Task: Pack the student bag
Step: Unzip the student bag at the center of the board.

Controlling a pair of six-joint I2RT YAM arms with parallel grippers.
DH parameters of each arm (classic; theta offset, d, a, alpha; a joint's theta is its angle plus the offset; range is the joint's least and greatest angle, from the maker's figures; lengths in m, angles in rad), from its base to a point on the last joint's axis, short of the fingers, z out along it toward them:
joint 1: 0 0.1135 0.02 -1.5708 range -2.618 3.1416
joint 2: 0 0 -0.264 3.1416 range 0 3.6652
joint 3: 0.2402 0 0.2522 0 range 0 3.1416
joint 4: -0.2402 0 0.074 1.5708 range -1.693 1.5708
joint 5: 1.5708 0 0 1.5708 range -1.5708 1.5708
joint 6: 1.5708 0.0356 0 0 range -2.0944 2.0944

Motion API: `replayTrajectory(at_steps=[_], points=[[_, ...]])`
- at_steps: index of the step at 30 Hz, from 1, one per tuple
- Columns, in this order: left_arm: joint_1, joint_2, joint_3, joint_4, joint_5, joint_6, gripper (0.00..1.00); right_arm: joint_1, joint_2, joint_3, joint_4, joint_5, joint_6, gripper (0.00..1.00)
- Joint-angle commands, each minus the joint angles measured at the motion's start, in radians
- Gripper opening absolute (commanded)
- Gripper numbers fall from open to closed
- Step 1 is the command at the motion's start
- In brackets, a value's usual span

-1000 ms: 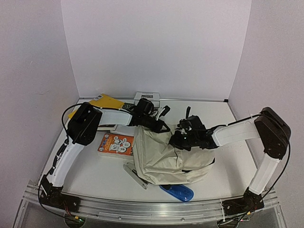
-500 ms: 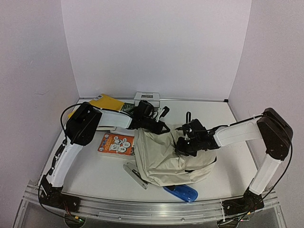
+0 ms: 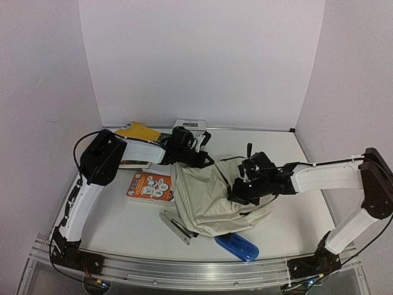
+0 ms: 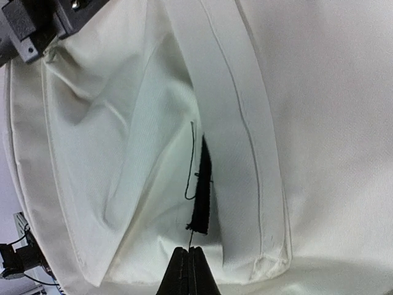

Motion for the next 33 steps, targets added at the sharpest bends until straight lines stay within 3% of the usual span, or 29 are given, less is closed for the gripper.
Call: replayTrajectory(at_steps=[1,14,23,33], points=[[0.065,-0.075,0.003,0.060,-0.046,-0.022,0.00,0.023,-0.073,-0.038,-0.072,-0.051,0.035,0.00],[0.088,-0.064,0.031,0.076,-0.040,-0.048,0.00,0.052,-0.118,-0.147,-0.104,-0.082,0.064,0.00],[0.110,-0.042,0.076,0.052,-0.059,-0.075,0.00,0.141,-0.049,-0.143,-0.079,-0.101,0.094,0.00],[0.120,-0.041,0.090,0.055,-0.003,-0.072,0.00,0.198,-0.091,-0.130,-0.095,-0.063,0.133,0.00]])
